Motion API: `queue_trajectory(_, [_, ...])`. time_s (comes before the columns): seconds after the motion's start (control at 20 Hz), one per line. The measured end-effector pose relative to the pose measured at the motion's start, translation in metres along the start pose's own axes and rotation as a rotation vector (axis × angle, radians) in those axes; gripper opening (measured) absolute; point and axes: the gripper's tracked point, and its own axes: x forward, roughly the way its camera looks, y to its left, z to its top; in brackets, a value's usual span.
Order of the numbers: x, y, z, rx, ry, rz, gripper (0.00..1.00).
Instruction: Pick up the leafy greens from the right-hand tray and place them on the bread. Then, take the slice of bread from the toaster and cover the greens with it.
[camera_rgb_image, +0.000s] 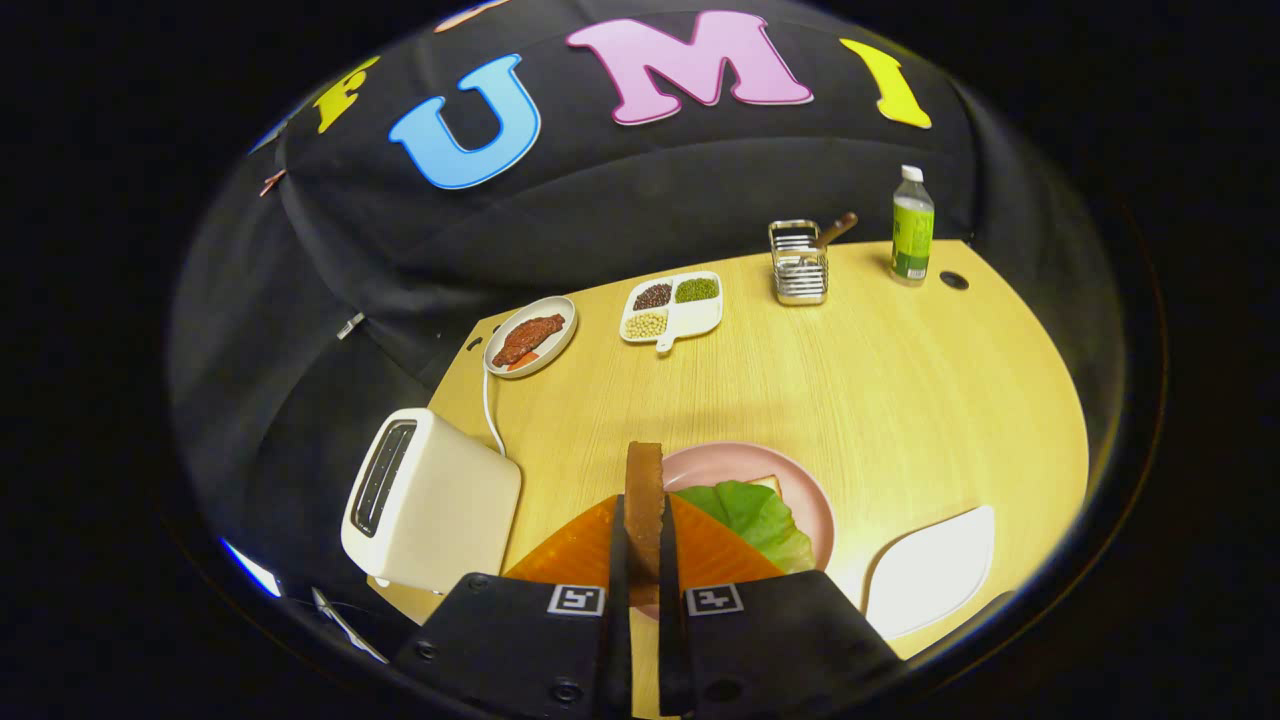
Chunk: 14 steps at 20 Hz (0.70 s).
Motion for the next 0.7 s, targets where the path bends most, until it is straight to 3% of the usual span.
queue_trajectory(0.2, [0.018,-0.007,-0.005,0.095,-0.006,0.054,0.15])
queue_trajectory(0.5, [0.040,-0.070,-0.025,0.013,0.048,-0.066,0.15])
queue_trajectory(0.7, [0.050,-0.090,-0.038,-0.059,0.083,-0.103,0.17])
